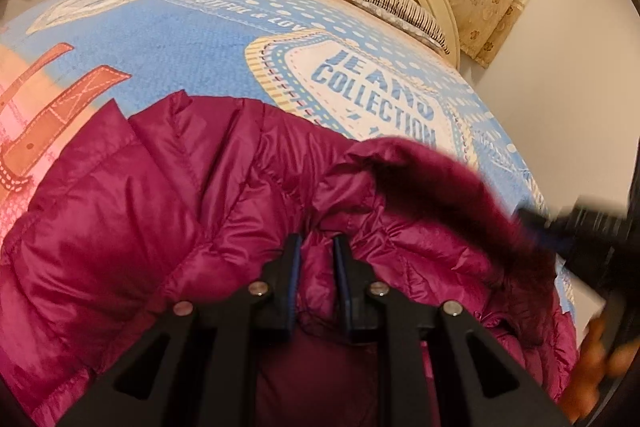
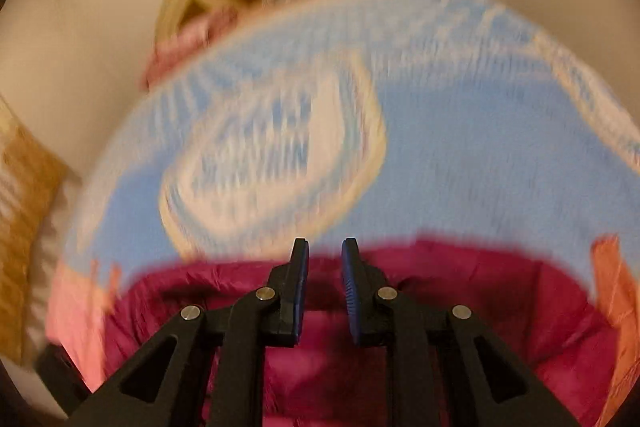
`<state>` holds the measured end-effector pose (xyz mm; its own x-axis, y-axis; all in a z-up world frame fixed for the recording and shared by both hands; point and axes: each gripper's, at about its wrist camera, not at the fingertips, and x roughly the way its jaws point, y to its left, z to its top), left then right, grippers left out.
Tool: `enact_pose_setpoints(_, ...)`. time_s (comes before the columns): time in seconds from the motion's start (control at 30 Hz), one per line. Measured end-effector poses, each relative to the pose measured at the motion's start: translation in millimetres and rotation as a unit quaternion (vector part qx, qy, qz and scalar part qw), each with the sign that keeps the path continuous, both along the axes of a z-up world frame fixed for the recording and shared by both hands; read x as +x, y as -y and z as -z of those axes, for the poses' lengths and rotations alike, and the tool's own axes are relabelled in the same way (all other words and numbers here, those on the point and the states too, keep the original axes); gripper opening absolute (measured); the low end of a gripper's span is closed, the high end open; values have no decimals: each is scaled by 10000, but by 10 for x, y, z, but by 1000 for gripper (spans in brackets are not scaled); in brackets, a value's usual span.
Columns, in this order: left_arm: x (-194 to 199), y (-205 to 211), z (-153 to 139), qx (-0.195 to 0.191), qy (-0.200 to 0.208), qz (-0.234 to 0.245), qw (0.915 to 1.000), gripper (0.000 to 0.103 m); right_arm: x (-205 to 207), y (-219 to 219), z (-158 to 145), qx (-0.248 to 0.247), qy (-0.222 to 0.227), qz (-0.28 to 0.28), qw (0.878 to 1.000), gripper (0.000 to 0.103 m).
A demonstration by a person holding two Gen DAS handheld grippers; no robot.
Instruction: Fold large clothes
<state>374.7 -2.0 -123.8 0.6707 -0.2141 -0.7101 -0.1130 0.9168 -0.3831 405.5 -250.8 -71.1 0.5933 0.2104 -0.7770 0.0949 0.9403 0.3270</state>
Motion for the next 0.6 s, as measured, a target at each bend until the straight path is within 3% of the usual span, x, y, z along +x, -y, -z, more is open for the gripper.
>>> enact_pose_setpoints(0.13, 17, 50, -38, 143, -54, 38, 9999, 22, -234, -3, 415, -127, -313, -92, 9994, 17)
enact_pose_setpoints(0.23, -49, 41, -211, 254, -172, 204, 9993, 22, -380, 32, 479, -85, 269, -269, 9992, 17)
enact_pose_setpoints(0.33, -252, -96, -512, 409, 210, 19, 9989, 25, -410, -36, 485, -318, 358, -287, 9984, 17)
enact_pose_setpoints(0.4, -277, -87, -781, 565, 578, 78, 9967, 40, -405, -86, 482, -491, 372, -303, 9976, 17)
enact_pose_setpoints(0.47, -157, 29, -979, 698, 819, 267, 9938, 45, -421, -102, 483, -574, 396, -311, 9971, 17)
enact_pose_setpoints(0.6, 288, 467, -1048, 944, 931, 787, 9880, 57, -402, -104, 471, -624, 415, -308, 9967, 17)
